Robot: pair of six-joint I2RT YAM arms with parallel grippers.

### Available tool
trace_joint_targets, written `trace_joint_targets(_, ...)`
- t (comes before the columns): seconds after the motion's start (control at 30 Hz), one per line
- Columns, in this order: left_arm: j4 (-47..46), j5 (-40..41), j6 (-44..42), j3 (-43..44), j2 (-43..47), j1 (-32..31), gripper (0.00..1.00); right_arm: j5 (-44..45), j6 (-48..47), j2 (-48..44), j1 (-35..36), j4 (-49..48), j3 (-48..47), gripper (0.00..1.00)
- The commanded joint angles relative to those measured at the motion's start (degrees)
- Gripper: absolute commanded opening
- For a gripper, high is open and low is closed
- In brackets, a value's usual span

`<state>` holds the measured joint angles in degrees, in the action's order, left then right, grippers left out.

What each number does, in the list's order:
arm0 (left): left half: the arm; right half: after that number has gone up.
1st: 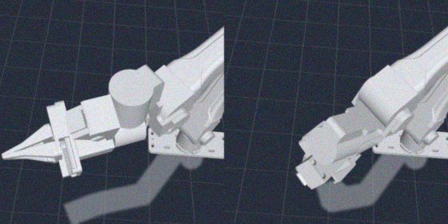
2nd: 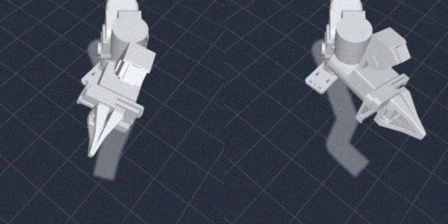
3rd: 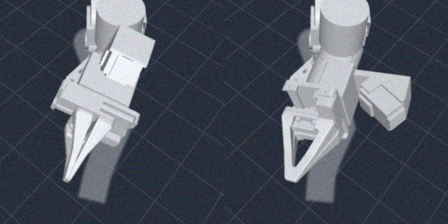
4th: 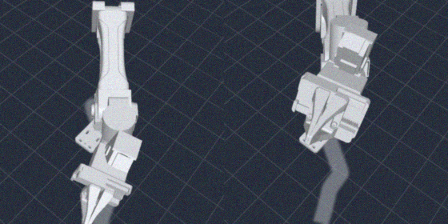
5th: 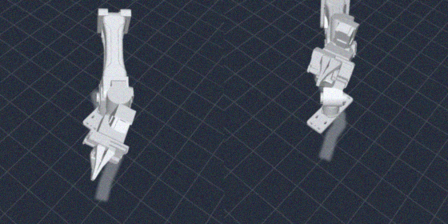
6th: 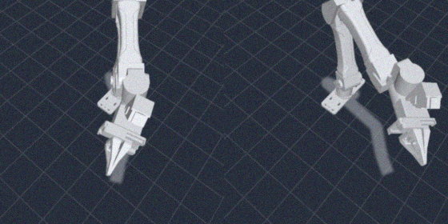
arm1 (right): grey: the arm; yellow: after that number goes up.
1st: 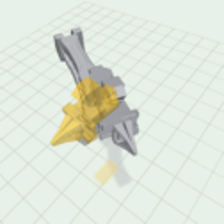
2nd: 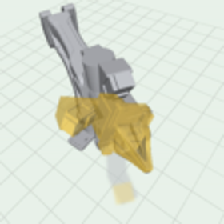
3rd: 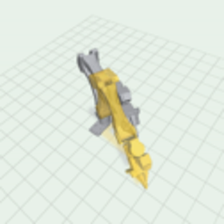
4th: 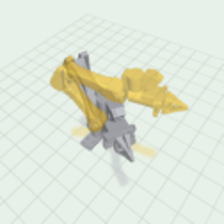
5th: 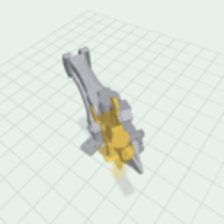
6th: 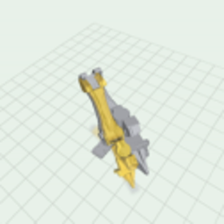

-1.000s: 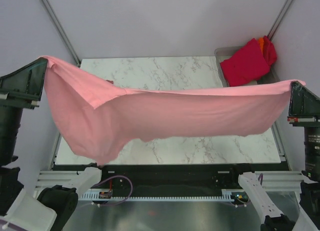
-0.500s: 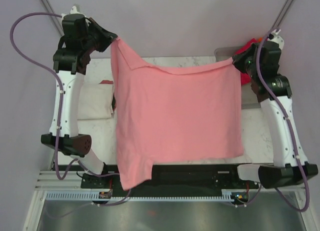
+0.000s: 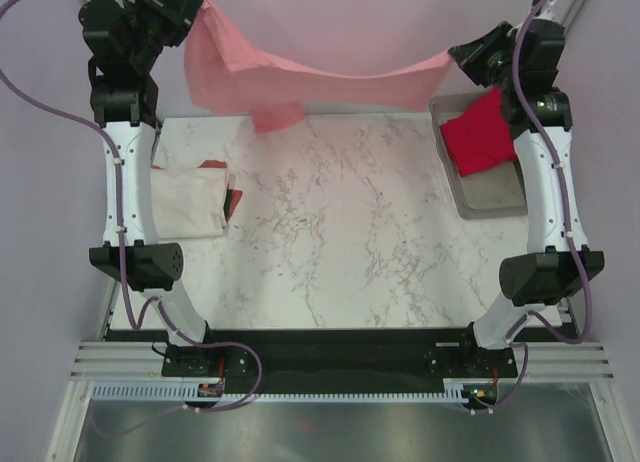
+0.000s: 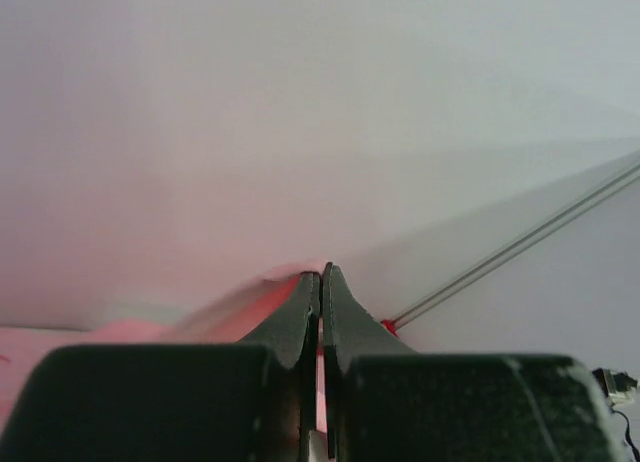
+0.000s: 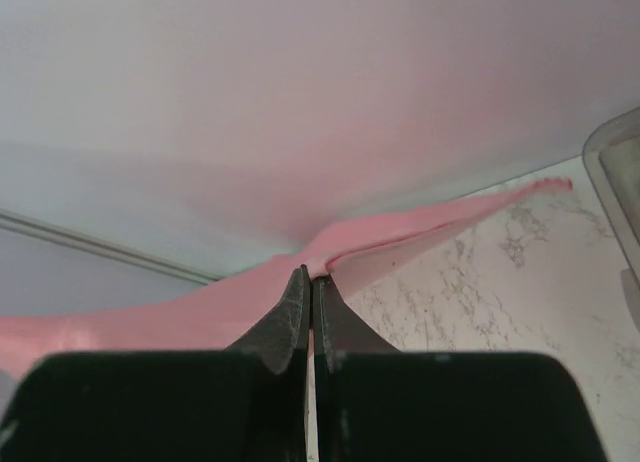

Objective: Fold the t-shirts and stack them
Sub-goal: Flatten the tshirt out

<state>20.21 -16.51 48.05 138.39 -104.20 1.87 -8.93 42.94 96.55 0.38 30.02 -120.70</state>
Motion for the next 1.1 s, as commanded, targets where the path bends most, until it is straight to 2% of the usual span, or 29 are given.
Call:
trace_joint_targets(0.0,-4.74,-4.32,-1.55,-8.36,-3.90,-0.20,0.02,-7.24,1.36,5.13,-0.03,-5.65,7.99,0.00)
trace_joint_targets(0.2,-6.58,-4.06,-4.11,-23.14,-0.49,-1.16,0.02,-7.07,-0.05,6.28,-0.03,-11.64,23.81,0.00)
trace_joint_targets(0.27,-7.28,-1.78,-3.93,-30.87,3.81,-1.17,0.02,-7.16,-0.22,5.58,-0.03,-13.84,27.61,0.00)
trace_joint_targets(0.33,-8.16,-0.81,-3.93,-38.23,8.89,-3.71,0.02,-7.51,-0.83,4.53,-1.87,-15.51,33.06,0.00)
trace_joint_targets(0.5,-7.11,1.57,-5.16,-53.09,19.72,-5.82,0.02,-7.42,-3.03,0.49,-1.88,-17.62,45.61,0.00)
trace_joint_targets(0.8,1.67,4.82,-7.36,-72.70,40.36,-7.76,0.02,-5.49,-5.94,-15.49,-2.40,-18.16,65.57,0.00)
trace_joint_targets(1.07,14.15,7.72,-9.56,-82.65,56.55,-7.76,0.02,-2.76,-6.38,-31.50,-2.40,-13.94,79.82,0.00)
